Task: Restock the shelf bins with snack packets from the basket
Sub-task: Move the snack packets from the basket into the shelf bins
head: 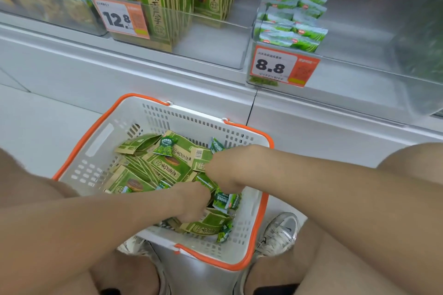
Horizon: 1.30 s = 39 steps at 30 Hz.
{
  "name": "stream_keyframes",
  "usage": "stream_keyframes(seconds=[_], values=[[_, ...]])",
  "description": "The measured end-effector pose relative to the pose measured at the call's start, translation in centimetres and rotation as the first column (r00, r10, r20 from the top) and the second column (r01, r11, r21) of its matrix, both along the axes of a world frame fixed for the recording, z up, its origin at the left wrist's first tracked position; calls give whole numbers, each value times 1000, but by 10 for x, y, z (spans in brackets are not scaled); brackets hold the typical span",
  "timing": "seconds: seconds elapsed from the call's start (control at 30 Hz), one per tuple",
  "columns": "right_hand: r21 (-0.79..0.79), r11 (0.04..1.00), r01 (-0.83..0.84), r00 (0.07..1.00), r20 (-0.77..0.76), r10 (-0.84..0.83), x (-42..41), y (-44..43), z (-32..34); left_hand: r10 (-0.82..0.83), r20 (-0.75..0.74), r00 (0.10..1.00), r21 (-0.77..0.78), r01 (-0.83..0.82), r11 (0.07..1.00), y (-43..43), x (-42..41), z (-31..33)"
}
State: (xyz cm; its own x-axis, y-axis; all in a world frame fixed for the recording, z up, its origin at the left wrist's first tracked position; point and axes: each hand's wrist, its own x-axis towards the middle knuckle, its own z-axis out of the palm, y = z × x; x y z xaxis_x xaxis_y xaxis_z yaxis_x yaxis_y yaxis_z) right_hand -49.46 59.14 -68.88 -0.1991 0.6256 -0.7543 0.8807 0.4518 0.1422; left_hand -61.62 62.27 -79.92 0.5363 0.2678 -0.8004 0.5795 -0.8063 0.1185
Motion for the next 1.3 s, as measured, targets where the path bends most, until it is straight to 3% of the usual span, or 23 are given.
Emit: stream_keyframes(seconds=[0.2, 0.33, 0.43, 0.5, 0.57, 0.63, 0.7, 0.73, 0.8, 0.87, 0.93, 1.0, 1.07, 1.1, 1.2, 1.23, 1.3], values=[[20, 991, 132, 991, -28, -132, 13, 9, 20, 213, 278, 937, -73, -201, 977, 37, 19, 53], [84, 957, 279, 957, -109, -269, 25, 19, 40, 438, 469, 767, -140, -426, 894, 68, 19, 96], [115, 920, 375, 900, -281, -332, 34, 23, 55, 642, 561, 522, -300, -595, 746, 80, 16, 123], [223, 887, 405, 875, -376, -305, 42, 25, 63, 730, 564, 386, -402, -644, 651, 85, 15, 142], [376, 841, 388, 880, -422, -217, 47, 26, 70, 833, 507, 222, -547, -663, 511, 91, 12, 159], [411, 797, 443, 832, -518, -195, 49, 26, 80, 917, 395, 50, -681, -654, 329, 98, 9, 177], [418, 759, 500, 781, -597, -186, 49, 27, 90, 958, 284, -43, -738, -648, 190, 108, 3, 187], [451, 730, 513, 771, -615, -163, 50, 28, 94, 966, 258, -28, -719, -673, 173, 113, -2, 189], [560, 651, 513, 779, -622, -80, 53, 30, 101, 947, 308, 86, -596, -758, 263, 122, -11, 189], [623, 600, 502, 795, -605, -38, 57, 32, 107, 870, 440, 223, -456, -779, 430, 127, -16, 187], [637, 597, 488, 811, -584, -40, 62, 36, 112, 758, 585, 287, -410, -702, 582, 129, -16, 189], [606, 606, 515, 781, -623, -40, 66, 39, 114, 644, 665, 377, -435, -505, 746, 122, -15, 197], [568, 534, 626, 688, -724, -37, 68, 40, 118, 570, 702, 427, -461, -338, 821, 116, -15, 200], [537, 448, 714, 610, -792, -22, 69, 41, 121, 581, 710, 399, -488, -316, 814, 116, -15, 200], [259, 186, 948, 236, -962, 137, 68, 40, 130, 708, 673, 214, -643, -303, 703, 115, -11, 203], [146, 158, 976, 116, -976, 187, 68, 41, 132, 763, 632, 137, -716, -273, 642, 112, -8, 206], [-19, 193, 981, -60, -976, 209, 65, 43, 135, 835, 550, 10, -816, -210, 539, 102, 0, 212]])
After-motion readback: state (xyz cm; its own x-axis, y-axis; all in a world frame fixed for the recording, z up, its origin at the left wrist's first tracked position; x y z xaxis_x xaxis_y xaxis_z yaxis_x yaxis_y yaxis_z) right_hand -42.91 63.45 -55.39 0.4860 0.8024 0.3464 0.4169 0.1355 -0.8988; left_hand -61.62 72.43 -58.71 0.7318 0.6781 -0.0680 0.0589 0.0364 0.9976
